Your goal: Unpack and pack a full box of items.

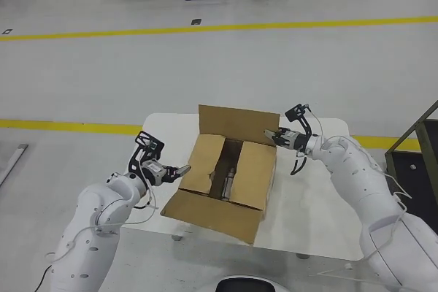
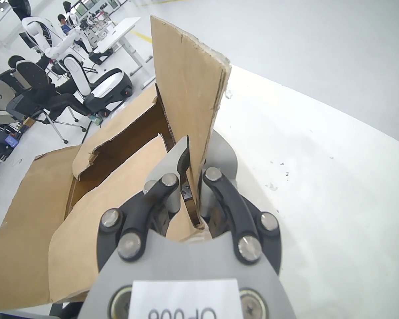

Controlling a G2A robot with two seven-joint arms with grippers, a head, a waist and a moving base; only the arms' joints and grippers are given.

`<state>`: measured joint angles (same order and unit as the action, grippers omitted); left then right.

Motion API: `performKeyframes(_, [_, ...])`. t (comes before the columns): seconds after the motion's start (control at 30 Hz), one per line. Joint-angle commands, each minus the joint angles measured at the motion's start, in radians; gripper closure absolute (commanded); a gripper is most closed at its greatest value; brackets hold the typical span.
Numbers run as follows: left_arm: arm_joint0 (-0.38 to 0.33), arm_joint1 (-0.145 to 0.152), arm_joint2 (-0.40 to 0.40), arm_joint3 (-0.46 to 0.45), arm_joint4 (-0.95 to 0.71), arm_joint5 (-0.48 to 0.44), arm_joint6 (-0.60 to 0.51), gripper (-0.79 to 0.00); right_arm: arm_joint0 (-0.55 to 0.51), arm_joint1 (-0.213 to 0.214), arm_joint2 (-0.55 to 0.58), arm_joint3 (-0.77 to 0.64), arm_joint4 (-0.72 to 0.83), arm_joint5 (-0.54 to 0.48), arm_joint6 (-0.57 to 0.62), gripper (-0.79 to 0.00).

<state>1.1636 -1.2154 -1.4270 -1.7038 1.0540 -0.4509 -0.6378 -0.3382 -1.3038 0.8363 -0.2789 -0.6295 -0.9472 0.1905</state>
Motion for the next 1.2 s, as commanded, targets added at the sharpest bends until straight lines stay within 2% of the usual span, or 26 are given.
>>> performKeyframes(0.0, [0.002,0.007,-0.021,-0.004,-0.04,-0.066,-0.021,-0.785,0.0,0.0,0.0,0.0,0.0,0.0,0.0,0.0])
performKeyframes(0.13, [0.011,0.025,-0.074,0.002,-0.158,-0.23,-0.088,-0.785,0.0,0.0,0.0,0.0,0.0,0.0,0.0,0.0])
performKeyframes(0.3, [0.037,0.059,-0.135,-0.004,-0.341,-0.492,-0.236,-0.785,0.0,0.0,0.0,0.0,0.0,0.0,0.0,0.0])
performKeyframes(0.77, [0.037,0.059,-0.135,-0.004,-0.341,-0.492,-0.236,-0.785,0.0,0.0,0.0,0.0,0.0,0.0,0.0,0.0])
performKeyframes(0.87, [0.061,0.064,-0.119,-0.015,-0.371,-0.525,-0.206,-0.785,-0.027,0.007,0.005,-0.043,-0.005,0.018,-0.01,0.0])
performKeyframes(0.97, [0.078,0.086,-0.12,-0.032,-0.327,-0.561,-0.17,-0.785,-0.043,0.017,0.022,-0.066,0.013,0.014,-0.008,0.0])
performKeyframes(1.17, [0.126,0.143,-0.165,-0.059,-0.286,-0.561,-0.17,-0.785,-0.063,0.035,0.046,-0.11,0.034,0.023,0.043,0.0])
